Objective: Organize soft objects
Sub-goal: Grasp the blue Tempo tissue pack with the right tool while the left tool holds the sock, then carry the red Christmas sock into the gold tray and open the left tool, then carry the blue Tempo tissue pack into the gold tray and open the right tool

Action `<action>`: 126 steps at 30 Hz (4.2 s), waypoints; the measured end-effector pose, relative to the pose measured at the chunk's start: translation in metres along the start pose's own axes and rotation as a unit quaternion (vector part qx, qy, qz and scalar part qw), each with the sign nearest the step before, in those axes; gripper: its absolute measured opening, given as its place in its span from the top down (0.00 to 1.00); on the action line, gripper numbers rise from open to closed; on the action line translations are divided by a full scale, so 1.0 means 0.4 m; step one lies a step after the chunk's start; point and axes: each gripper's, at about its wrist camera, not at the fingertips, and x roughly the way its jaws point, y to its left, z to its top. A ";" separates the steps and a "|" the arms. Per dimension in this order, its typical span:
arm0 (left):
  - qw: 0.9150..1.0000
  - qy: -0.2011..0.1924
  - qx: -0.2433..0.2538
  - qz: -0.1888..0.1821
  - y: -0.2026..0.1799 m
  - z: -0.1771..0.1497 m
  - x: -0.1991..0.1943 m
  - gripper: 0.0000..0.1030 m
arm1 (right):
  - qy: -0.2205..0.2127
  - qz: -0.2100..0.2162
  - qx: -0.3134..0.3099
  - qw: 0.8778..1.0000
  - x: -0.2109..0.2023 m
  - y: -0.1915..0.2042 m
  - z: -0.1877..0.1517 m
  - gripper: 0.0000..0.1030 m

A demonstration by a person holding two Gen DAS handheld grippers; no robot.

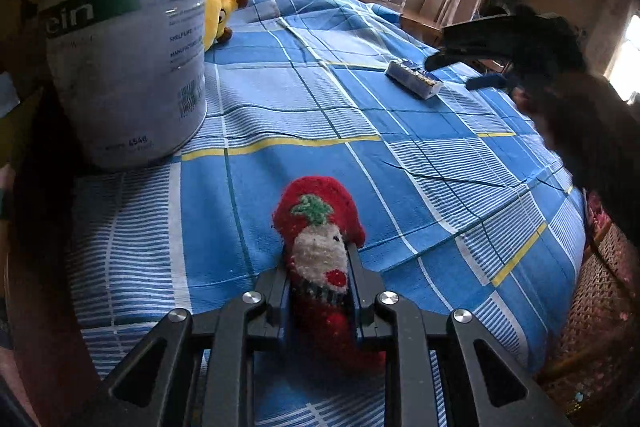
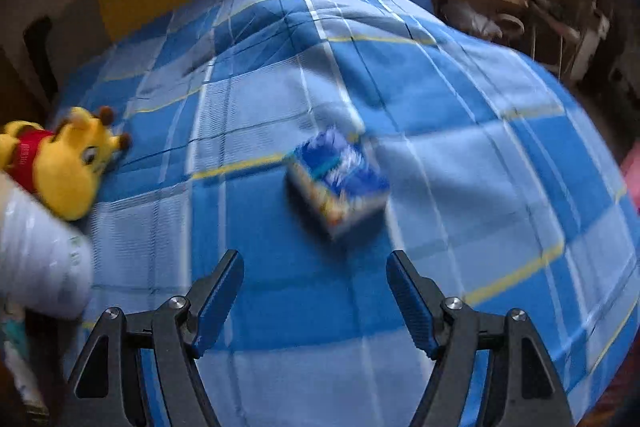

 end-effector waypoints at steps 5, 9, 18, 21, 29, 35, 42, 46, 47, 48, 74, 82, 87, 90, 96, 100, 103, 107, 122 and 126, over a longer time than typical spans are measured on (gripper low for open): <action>1.000 -0.005 -0.007 -0.006 0.007 -0.001 -0.001 0.78 | 0.015 -0.037 -0.053 0.998 0.075 0.019 0.077 0.27; 1.000 -0.011 -0.004 -0.007 0.007 -0.008 -0.006 0.78 | 0.039 -0.060 -0.092 0.993 0.130 0.032 0.107 0.27; 1.000 -0.022 -0.008 -0.012 0.013 -0.018 -0.012 0.78 | 0.042 -0.045 -0.084 0.995 0.137 0.031 0.085 0.42; 1.000 -0.024 -0.005 -0.008 0.009 -0.020 -0.016 0.78 | 0.038 -0.028 -0.094 0.994 0.095 0.067 0.033 0.42; 1.000 -0.024 0.003 0.015 -0.014 -0.020 -0.023 0.78 | 0.041 -0.025 -0.110 0.993 0.074 0.138 -0.097 0.41; 0.999 -0.012 0.011 0.039 -0.027 -0.017 -0.041 0.80 | 0.043 -0.006 -0.073 0.996 0.096 0.110 -0.101 0.43; 0.998 -0.018 0.005 0.054 -0.021 -0.020 -0.098 0.81 | 0.034 0.000 -0.078 0.996 0.094 0.112 -0.103 0.44; 0.997 -0.038 -0.001 0.068 -0.015 -0.012 -0.160 0.81 | 0.030 -0.003 -0.081 0.996 0.091 0.112 -0.105 0.44; 0.997 -0.043 -0.004 0.070 -0.013 -0.009 -0.173 0.81 | 0.030 -0.004 -0.081 0.996 0.091 0.113 -0.105 0.44; 0.996 -0.048 -0.007 0.073 -0.010 -0.007 -0.188 0.81 | 0.030 -0.003 -0.082 0.996 0.090 0.112 -0.106 0.44; 0.972 -0.093 -0.111 0.186 0.190 -0.057 -0.405 0.81 | 0.018 -0.008 -0.101 0.995 0.087 0.124 -0.110 0.44; 0.956 -0.096 -0.184 0.207 0.327 -0.085 -0.439 0.81 | 0.016 -0.011 -0.104 0.994 0.084 0.128 -0.113 0.44; 0.936 -0.103 -0.258 0.217 0.468 -0.132 -0.497 0.81 | 0.016 -0.011 -0.107 0.994 0.084 0.129 -0.113 0.44; 0.926 -0.096 -0.281 0.232 0.536 -0.170 -0.516 0.81 | 0.016 -0.012 -0.108 0.994 0.083 0.130 -0.113 0.44; 0.925 -0.056 -0.296 0.230 0.585 -0.220 -0.452 0.80 | 0.015 -0.014 -0.109 0.994 0.084 0.132 -0.113 0.44; 0.931 -0.044 -0.278 0.234 0.562 -0.217 -0.406 0.74 | 0.015 -0.014 -0.110 0.994 0.084 0.133 -0.112 0.44; 0.931 -0.046 -0.265 0.246 0.549 -0.212 -0.409 0.57 | 0.014 -0.015 -0.110 0.994 0.084 0.134 -0.113 0.44; 0.927 -0.058 -0.256 0.266 0.537 -0.207 -0.434 0.47 | 0.015 -0.014 -0.109 0.994 0.084 0.134 -0.113 0.44; 0.931 -0.104 -0.199 0.288 0.485 -0.175 -0.517 0.33 | 0.034 -0.040 -0.078 0.996 0.077 0.223 0.046 0.48; 0.932 -0.110 -0.199 0.283 0.484 -0.174 -0.528 0.33 | 0.006 -0.034 -0.090 0.995 0.025 0.328 0.150 0.48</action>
